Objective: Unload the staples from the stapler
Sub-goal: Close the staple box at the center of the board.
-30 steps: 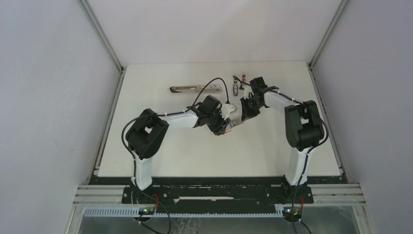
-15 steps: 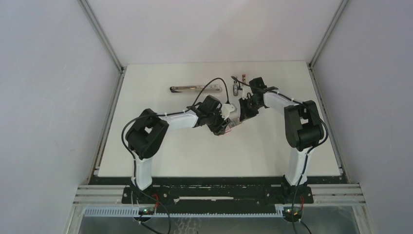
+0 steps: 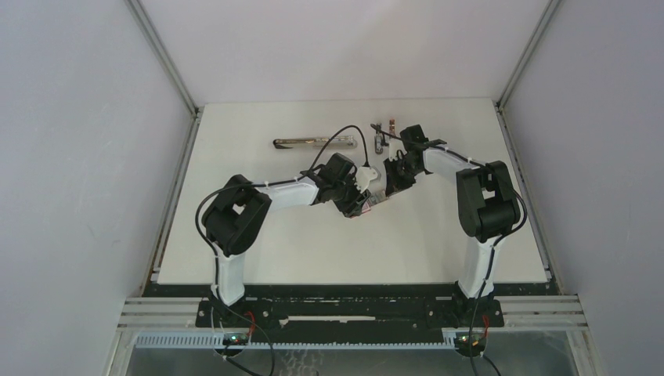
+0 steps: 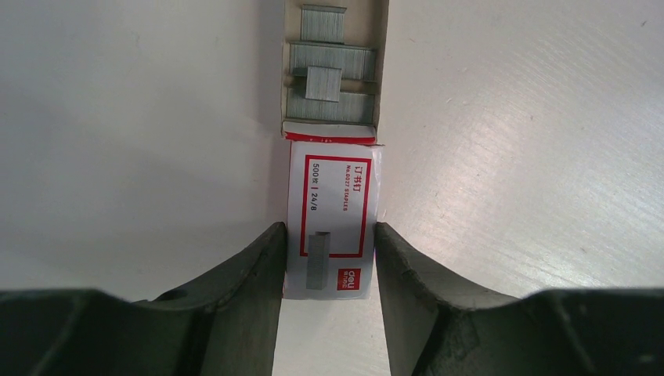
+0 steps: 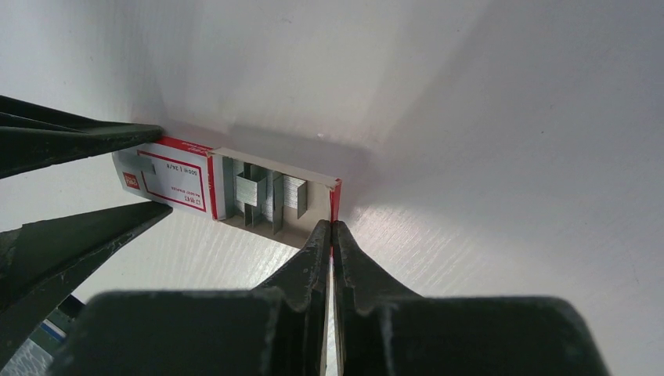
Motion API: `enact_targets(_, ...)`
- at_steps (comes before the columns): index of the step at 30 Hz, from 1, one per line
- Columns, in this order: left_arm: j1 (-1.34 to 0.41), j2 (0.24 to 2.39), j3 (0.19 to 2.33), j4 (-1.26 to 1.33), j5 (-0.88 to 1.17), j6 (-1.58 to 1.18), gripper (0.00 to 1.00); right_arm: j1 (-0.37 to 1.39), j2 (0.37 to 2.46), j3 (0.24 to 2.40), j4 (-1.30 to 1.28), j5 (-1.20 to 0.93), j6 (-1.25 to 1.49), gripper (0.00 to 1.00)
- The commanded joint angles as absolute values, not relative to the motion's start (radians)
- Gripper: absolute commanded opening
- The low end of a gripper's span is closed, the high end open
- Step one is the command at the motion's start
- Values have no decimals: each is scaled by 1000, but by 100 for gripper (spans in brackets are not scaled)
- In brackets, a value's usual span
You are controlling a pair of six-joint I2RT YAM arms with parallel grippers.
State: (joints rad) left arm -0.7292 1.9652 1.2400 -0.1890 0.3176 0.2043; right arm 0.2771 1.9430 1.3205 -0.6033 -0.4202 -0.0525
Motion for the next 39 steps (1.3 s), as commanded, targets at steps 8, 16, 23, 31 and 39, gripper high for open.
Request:
enact_targets(8, -732, 1922, 1261, -218, 301, 251, 50, 284, 1951, 1313, -606, -417, -95, 0)
enact_targets(16, -732, 1928, 1275, -232, 312, 255, 50, 293, 1954, 1313, -596, -437, -86, 0)
enact_targets(23, -732, 1937, 1276, -234, 323, 247, 51, 305, 1961, 1313, -575, -439, -62, 0)
enact_targets(31, -733, 1938, 1270, -235, 327, 238, 50, 291, 1977, 1320, -564, -428, -25, 0)
enact_targets(39, -735, 1936, 1256, -237, 342, 249, 50, 279, 1982, 1322, -553, -440, -24, 0)
